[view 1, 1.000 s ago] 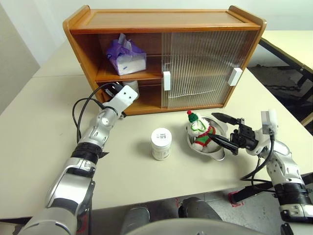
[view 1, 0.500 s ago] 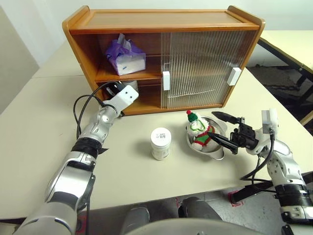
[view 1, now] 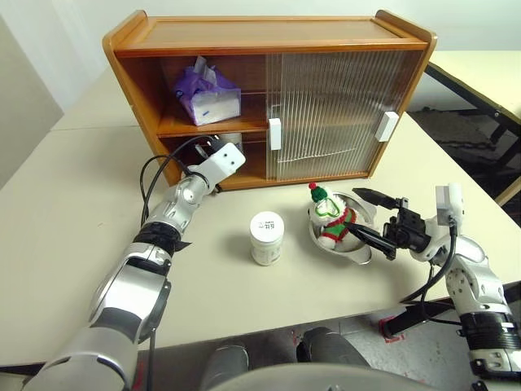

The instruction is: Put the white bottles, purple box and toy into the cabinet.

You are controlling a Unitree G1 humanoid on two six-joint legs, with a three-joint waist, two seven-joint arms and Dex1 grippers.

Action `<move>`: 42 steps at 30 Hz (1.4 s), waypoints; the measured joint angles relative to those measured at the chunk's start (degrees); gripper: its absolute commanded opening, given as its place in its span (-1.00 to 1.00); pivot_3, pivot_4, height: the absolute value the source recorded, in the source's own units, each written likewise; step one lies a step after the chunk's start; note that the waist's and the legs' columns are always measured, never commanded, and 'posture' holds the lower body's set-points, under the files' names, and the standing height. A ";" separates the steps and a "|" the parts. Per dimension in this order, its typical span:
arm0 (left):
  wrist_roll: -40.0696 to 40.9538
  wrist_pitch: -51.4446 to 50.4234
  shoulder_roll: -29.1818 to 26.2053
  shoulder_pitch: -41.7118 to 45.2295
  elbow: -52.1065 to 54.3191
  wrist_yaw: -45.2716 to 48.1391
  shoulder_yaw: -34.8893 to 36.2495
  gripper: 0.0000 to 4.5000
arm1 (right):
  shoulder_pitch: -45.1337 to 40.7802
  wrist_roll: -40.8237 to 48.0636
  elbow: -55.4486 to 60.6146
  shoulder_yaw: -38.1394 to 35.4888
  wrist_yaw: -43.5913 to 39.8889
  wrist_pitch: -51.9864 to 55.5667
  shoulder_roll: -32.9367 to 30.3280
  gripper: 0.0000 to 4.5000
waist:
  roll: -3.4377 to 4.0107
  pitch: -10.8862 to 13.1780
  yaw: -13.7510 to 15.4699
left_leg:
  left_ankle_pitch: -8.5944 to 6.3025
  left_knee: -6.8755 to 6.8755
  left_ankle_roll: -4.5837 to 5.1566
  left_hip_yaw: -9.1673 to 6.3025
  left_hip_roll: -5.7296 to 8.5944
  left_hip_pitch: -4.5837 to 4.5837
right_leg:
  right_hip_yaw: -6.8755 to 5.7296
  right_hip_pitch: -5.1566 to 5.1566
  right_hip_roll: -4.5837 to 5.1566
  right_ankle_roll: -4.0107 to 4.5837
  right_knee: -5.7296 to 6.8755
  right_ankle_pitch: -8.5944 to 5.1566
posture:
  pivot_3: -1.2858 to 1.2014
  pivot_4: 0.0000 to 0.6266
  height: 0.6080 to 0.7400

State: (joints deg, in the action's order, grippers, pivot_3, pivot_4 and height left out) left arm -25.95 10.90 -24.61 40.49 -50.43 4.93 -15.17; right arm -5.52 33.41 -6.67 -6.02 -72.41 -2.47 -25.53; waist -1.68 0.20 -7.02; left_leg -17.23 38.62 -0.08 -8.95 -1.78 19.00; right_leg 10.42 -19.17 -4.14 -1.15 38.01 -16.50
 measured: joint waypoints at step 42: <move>-0.68 2.64 -1.48 7.35 -11.57 -1.27 -1.36 -0.99 | 1.99 0.06 2.18 -0.34 0.87 1.02 -1.62 1.00 | -0.02 0.01 -1.82 | -0.11 0.19 0.06 0.00 0.03 0.19 | 0.00 0.02 0.02 -0.66 -0.17 -0.30 | -0.16 -1.00 1.00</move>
State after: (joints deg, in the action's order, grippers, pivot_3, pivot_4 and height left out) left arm -26.63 13.53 -26.09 47.84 -61.99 3.66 -16.53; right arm -3.53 33.47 -4.49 -6.36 -71.54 -1.46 -27.15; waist -1.70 0.21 -8.85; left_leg -17.33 38.81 -0.02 -8.96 -1.74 19.19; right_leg 10.43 -19.15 -4.12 -1.81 37.85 -16.80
